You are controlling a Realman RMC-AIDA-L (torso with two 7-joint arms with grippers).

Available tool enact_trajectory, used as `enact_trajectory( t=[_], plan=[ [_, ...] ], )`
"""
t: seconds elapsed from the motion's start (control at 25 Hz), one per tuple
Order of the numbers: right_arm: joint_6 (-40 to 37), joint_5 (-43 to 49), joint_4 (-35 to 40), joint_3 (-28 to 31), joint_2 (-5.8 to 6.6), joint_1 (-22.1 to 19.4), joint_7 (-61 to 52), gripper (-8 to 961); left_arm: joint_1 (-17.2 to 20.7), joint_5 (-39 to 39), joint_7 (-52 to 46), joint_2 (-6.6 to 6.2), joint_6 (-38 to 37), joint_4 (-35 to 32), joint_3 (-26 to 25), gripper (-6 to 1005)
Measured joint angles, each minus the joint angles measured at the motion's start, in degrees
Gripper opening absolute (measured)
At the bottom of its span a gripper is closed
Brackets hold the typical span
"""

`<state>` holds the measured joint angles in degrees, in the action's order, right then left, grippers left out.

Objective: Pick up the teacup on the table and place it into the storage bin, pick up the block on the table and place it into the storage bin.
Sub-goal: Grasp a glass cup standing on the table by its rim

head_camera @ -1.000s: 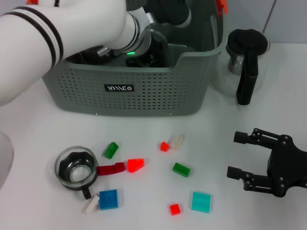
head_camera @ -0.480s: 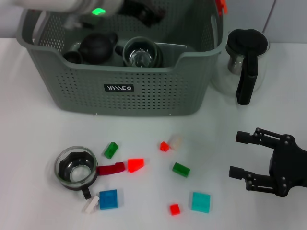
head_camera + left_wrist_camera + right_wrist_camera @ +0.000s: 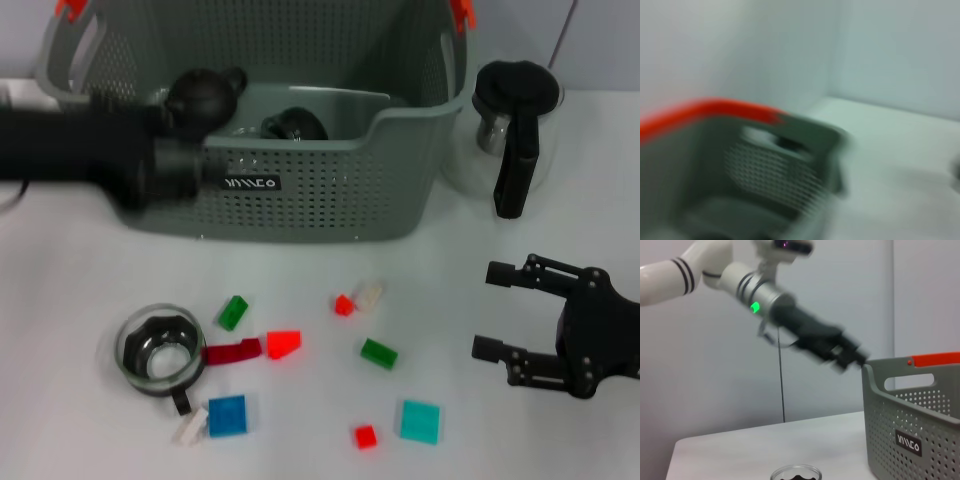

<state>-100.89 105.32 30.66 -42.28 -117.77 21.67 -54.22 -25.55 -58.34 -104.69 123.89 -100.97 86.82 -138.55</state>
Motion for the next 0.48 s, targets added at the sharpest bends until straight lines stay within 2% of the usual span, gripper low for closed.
enact_trajectory(
  t=[0.08, 0.2, 0.48],
  plan=[
    [-0.02, -0.02, -0.16, 0.00, 0.06, 0.14, -0.01, 824, 1.42, 0.93, 3.49, -0.51, -5.09, -1.88, -0.89, 438],
    [-0.01, -0.02, -0.21, 0.00, 0.15, 0.15, -0.01, 824, 3.05, 4.94, 4.25, -1.10, -7.87, -2.93, 0.15, 433],
    [0.31, -0.03, -0.26, 0.00, 0.18, 0.13, -0.01, 825, 2.47, 17.69, 2.92, 0.27, -5.74, -2.57, 2.28, 423]
  ],
)
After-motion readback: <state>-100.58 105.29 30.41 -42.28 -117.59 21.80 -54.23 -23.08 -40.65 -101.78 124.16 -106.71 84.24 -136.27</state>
